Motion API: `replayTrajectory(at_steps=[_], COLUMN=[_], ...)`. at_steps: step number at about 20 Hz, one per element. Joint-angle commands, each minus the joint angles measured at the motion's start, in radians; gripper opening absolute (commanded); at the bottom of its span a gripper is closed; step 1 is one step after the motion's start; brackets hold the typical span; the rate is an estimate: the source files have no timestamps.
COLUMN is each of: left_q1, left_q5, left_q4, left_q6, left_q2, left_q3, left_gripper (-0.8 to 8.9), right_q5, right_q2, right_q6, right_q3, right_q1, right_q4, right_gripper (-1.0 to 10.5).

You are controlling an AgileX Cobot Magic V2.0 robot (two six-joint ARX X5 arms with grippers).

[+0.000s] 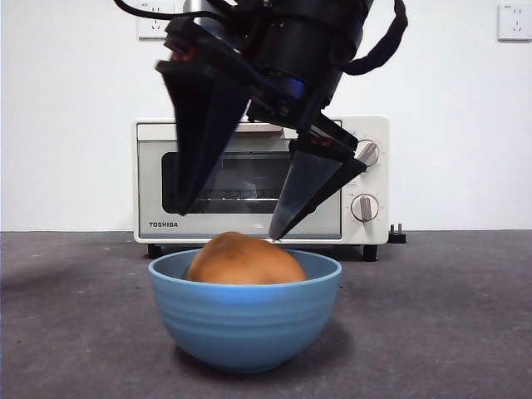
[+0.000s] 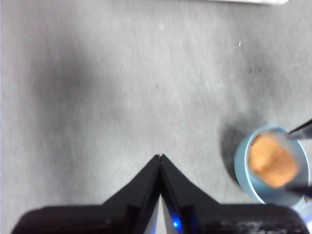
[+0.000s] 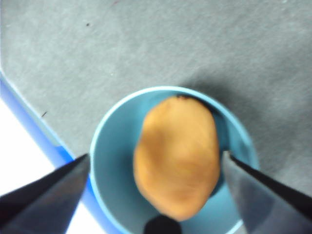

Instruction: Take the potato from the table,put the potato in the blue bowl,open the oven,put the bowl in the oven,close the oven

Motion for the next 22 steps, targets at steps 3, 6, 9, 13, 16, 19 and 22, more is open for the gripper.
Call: replayTrajectory(at_steps=[3, 6, 9, 13, 16, 19, 22], left_q1=[0.000, 0.000, -0.011, -0.050, -0.096, -0.166, -0.220], left_q5=[0.027, 0.133, 0.179, 0.183, 0.182, 0.163, 0.118], left_q4=[0.113, 0.223, 0.269, 0.272, 0.273, 0.312, 0.319], left_q6=[-0.017, -0.071, -0.093, -0.092, -0.089, -0.082, -0.072], left_q2=[0.017, 0.079, 0.200, 0.376, 0.495, 0.623, 0.728], left_q3=[0.003, 0.032, 0.133, 0.316, 0.435, 0.549, 0.648], left_gripper=[-0.06, -0.05, -0.05, -0.05, -0.06, -0.06, -0.06], right_q5=[-0.001, 0.010, 0.084, 0.260, 0.350, 0.392, 0.406], right_q2=[-0.028, -0.087, -0.176, -0.288, -0.370, -0.480, -0.579], right_q6=[0.022, 0.048, 0.048, 0.073, 0.098, 0.148, 0.207], right_q3=[0.101, 0.229, 0.306, 0.302, 0.276, 0.216, 0.149], right_q1=[0.022, 0.024, 0.024, 0.023, 0.022, 0.021, 0.000], right_q4=[-0.126, -0.238, -0.282, -0.352, -0.389, -0.393, -0.398], right_gripper=[5.0, 3.8, 0.4, -0.1, -0.1, -0.1, -0.1])
